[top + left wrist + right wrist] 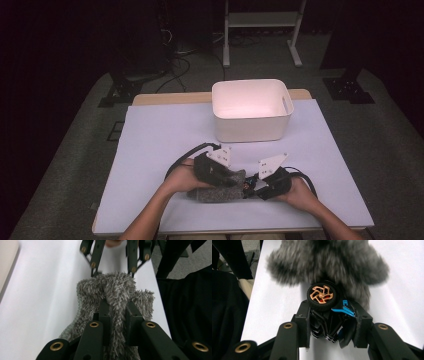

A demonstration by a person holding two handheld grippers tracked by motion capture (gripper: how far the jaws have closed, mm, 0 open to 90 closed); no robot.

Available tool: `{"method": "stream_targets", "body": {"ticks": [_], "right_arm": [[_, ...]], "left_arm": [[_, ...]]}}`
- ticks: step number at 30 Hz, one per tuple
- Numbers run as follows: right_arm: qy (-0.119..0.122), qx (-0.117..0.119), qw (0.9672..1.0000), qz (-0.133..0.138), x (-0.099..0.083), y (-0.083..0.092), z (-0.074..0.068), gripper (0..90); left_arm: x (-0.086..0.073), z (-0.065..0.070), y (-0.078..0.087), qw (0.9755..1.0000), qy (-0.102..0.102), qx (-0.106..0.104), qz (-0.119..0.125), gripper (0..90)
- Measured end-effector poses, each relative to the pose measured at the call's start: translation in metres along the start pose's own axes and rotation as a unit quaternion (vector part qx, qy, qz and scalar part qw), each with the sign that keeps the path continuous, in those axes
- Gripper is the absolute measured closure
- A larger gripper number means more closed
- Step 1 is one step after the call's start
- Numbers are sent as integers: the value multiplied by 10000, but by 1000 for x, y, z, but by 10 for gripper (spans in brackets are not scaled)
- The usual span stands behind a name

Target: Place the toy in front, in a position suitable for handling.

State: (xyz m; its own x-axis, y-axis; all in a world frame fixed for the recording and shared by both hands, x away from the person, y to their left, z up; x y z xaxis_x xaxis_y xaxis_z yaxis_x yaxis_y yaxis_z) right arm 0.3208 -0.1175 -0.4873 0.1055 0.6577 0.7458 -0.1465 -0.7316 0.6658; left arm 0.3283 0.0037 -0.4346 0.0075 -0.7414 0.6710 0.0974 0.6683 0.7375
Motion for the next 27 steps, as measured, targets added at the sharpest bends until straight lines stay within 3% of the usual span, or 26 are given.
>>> {"method": "stream_targets", "body": {"ticks": [10,15,17,27], "right_arm": [[-64,-76,9999,-99,-14,17,6,573],[-155,-80,9998,-129,-16,20,7,562],[-268,-113,9995,-98,-13,19,9,457],[-142,69,9986,-510,19,-1,4,379]], "left_arm": [[-28,-4,25,9992,311,243,95,791],[-32,-5,21,9987,407,197,231,791],[-31,-5,19,9986,415,153,288,791],[-25,-3,12,9987,328,132,370,793]]}}
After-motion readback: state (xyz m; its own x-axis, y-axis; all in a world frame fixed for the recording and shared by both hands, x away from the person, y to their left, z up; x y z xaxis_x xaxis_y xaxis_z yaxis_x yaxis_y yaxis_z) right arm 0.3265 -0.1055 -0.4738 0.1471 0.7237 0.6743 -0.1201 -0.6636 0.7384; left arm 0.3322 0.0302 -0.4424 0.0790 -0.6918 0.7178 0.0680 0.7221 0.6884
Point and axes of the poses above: each handheld gripper's, and its own axes: y roughly backward along the jaws, x roughly out of its top, z roughly to its right, the point moved 8 cm from there along -y, roughly forward along the jaws, and after that the axes turned 3 degrees about -x, right-handed, at the moved point
